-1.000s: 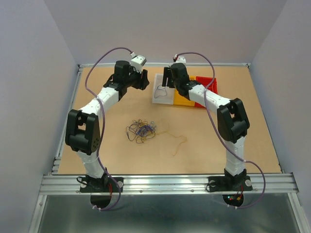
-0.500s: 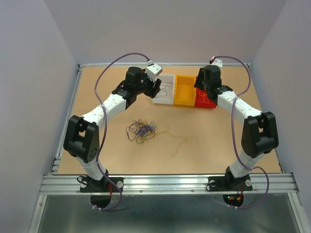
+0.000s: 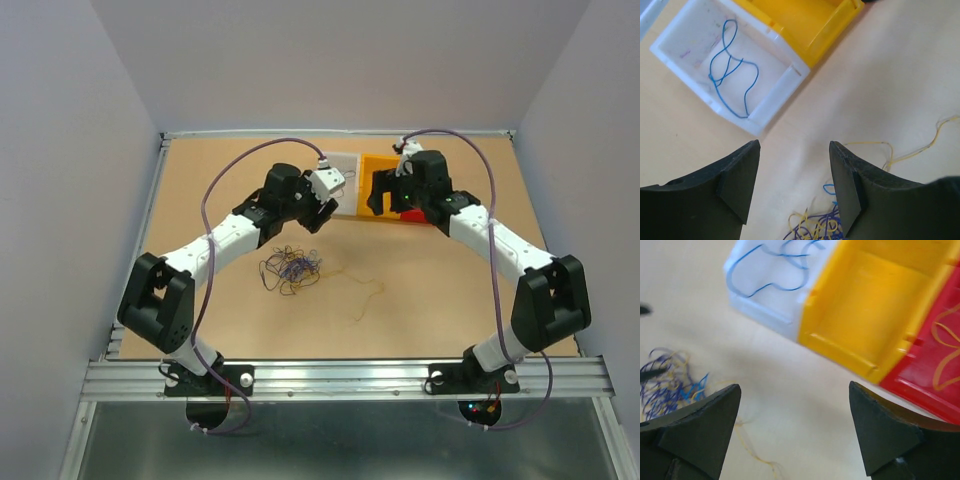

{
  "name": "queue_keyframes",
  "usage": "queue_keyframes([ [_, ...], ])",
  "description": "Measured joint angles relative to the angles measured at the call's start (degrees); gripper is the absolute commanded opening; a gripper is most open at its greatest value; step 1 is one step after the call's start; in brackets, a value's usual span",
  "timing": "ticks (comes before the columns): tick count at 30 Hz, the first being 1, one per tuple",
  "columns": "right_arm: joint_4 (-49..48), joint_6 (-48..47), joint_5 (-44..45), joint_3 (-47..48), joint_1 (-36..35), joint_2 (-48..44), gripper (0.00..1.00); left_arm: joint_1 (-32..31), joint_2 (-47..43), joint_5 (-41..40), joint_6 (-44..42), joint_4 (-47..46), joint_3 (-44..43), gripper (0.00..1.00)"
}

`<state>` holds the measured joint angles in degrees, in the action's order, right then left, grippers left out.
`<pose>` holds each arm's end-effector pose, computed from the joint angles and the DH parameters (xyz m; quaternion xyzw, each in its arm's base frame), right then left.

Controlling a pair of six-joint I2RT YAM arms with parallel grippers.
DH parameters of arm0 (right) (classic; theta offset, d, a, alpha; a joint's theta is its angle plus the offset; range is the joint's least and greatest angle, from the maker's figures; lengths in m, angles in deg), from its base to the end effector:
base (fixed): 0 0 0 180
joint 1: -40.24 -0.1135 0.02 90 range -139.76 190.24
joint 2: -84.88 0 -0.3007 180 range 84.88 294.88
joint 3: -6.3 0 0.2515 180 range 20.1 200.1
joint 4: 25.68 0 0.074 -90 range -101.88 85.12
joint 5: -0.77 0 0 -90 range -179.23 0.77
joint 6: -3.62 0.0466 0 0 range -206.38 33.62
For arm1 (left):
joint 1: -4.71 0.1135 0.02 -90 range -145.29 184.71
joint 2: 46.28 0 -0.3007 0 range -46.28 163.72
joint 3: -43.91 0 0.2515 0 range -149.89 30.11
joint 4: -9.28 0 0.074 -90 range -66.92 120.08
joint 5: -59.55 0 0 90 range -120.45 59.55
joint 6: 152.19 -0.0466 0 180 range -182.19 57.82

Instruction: Untangle the cables

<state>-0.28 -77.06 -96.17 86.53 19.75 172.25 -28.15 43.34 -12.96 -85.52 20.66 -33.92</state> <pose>0.3326 0.1303 0.3179 -0.1141 0.8683 0.1747 0.4500 0.3058 -0.2142 0.3162 0.4624 0.6884 -0.1717 0.5319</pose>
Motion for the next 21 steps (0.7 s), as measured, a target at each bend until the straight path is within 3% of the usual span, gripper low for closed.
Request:
queue_keyframes([
  [11,2.2,-10.7,-6.8,-1.7,-14.6,1.2,1.00,16.9,-2.7,4.2,7.1,-5.1,0.7,0.70],
  [21,5.5,-17.4,-5.2,-1.2,-20.5,12.3,1.00,17.2,-4.7,5.6,9.3,-9.0,2.2,0.70],
])
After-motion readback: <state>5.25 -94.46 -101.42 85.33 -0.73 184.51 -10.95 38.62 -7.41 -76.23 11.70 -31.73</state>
